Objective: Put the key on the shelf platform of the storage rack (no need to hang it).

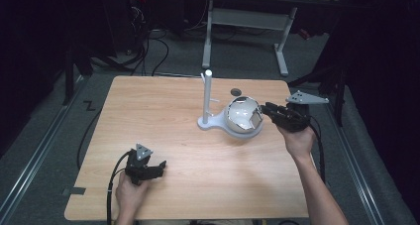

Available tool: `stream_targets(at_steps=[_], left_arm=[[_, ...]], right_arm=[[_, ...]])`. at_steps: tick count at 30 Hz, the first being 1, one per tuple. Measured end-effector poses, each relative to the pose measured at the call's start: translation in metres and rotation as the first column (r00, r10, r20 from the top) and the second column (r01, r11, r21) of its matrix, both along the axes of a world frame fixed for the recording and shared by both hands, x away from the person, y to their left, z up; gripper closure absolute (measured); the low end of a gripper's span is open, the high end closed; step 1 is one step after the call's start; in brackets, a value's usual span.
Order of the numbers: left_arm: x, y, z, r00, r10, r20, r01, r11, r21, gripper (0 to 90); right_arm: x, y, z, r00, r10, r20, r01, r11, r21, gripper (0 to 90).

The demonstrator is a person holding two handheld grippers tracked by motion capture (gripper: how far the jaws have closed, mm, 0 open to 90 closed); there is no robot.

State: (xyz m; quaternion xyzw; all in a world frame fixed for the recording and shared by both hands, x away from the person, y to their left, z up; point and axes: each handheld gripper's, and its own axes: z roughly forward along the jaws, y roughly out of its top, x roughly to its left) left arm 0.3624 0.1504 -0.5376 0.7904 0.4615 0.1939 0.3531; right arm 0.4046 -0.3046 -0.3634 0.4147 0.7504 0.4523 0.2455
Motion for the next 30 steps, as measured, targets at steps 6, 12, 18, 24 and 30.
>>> stream_targets(at_steps=[6,12,18,24,30], left_arm=[[0.0,0.0,0.0,1.0,-0.001,-0.001,0.001,1.0,0.0,20.5],[0.0,0.0,0.0,1.0,0.0,0.0,0.0,1.0,0.0,20.5],[0.0,0.0,0.0,1.0,-0.001,-0.001,0.001,1.0,0.0,20.5],[0.0,0.0,0.0,1.0,0.0,0.0,0.0,1.0,0.0,20.5],[0.0,0.0,0.0,1.0,0.001,0.0,-0.001,1.0,-0.001,20.5]], right_arm=[[0.009,0.007,0.002,1.0,-0.001,-0.007,0.001,1.0,-0.004,74.4],[0.021,0.011,-0.002,0.9998,-0.008,-0.02,0.007,0.9998,-0.016,74.4],[0.03,0.015,-0.008,0.9988,-0.027,-0.04,0.026,0.9995,-0.019,74.4],[0.038,0.015,-0.014,0.997,-0.044,-0.064,0.043,0.9989,-0.016,74.4],[0.043,0.016,-0.019,0.9952,-0.057,-0.079,0.055,0.9981,-0.026,74.4]])
